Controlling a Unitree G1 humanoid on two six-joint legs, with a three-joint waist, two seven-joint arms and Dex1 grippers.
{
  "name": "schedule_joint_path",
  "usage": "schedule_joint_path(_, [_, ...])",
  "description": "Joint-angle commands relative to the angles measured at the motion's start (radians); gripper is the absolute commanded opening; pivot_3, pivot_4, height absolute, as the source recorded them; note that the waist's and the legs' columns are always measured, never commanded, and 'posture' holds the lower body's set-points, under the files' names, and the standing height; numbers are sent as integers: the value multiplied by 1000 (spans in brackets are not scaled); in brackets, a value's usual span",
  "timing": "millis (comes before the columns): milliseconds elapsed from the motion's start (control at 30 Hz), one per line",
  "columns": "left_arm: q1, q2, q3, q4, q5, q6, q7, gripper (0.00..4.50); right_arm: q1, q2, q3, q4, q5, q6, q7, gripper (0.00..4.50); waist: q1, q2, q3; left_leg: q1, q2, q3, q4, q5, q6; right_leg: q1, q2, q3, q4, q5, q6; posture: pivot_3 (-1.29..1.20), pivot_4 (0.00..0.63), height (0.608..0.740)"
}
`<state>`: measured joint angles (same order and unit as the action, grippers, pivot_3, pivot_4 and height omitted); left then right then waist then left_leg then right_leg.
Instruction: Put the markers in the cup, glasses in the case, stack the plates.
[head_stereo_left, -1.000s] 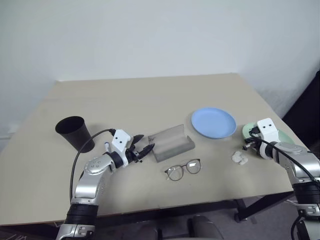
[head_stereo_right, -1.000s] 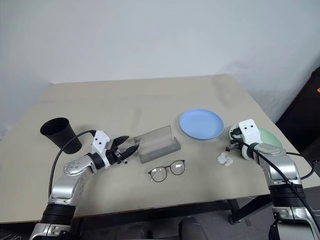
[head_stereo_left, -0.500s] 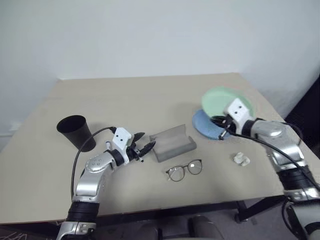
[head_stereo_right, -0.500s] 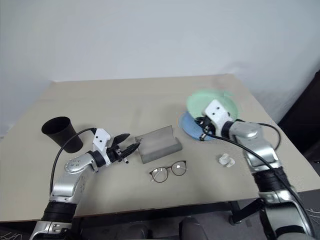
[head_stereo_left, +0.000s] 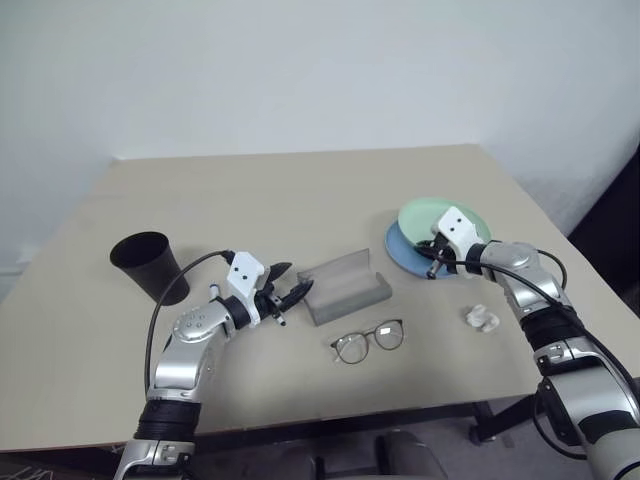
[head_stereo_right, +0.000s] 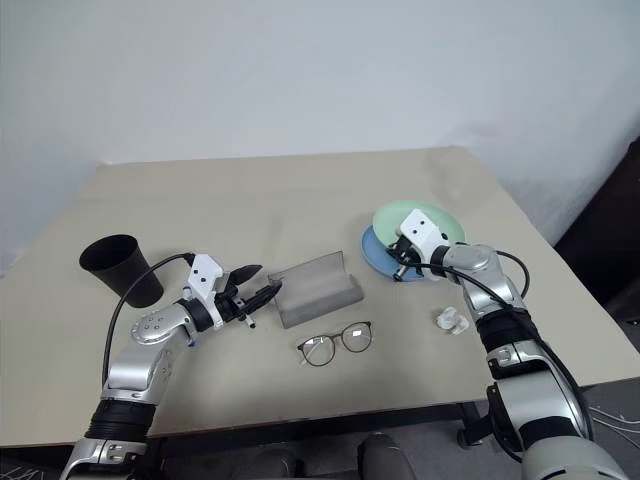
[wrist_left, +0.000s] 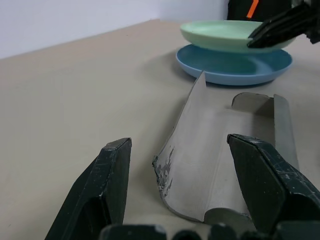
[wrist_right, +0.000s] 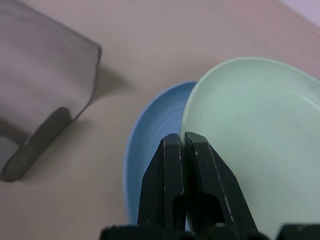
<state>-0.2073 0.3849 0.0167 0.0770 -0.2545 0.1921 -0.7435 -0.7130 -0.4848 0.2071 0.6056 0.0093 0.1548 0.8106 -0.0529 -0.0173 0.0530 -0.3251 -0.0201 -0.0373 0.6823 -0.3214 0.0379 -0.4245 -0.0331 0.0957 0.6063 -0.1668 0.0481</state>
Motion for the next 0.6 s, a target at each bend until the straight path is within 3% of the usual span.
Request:
schedule_joint_path(33, [-17,5,9,-31,-18,-8,-5,3237,-45,10,-17,7,-6,-29,7,18,0,0,0,0,0,0,0,0,0,0,0,0,0,0,0,0,0,740])
schedule_joint_path(67, [-18,5,9,-30,-18,-8,-5,3237,-48,14,-17,13,-10,-30,4,18,0,0,0,0,0,0,0,0,0,0,0,0,0,0,0,0,0,740])
schedule_joint_path(167, [-22,4,8,-29,-18,-7,-5,3237,-53,22,-20,25,-10,-22,14,656,0,0,0,0,0,0,1,0,0,0,0,0,1,0,0,0,0,740])
schedule_joint_path(333, [-25,2,6,-27,-17,-8,-4,3237,-37,15,-25,-11,-13,-23,16,2309,1,0,0,0,0,0,1,0,0,0,0,0,0,0,0,0,0,740])
schedule_joint_path(600, [-21,-1,9,-34,-18,-8,2,3237,113,-128,-143,-345,105,168,108,2309,8,1,0,-1,-1,-2,1,0,0,0,-1,-1,0,0,0,0,0,740])
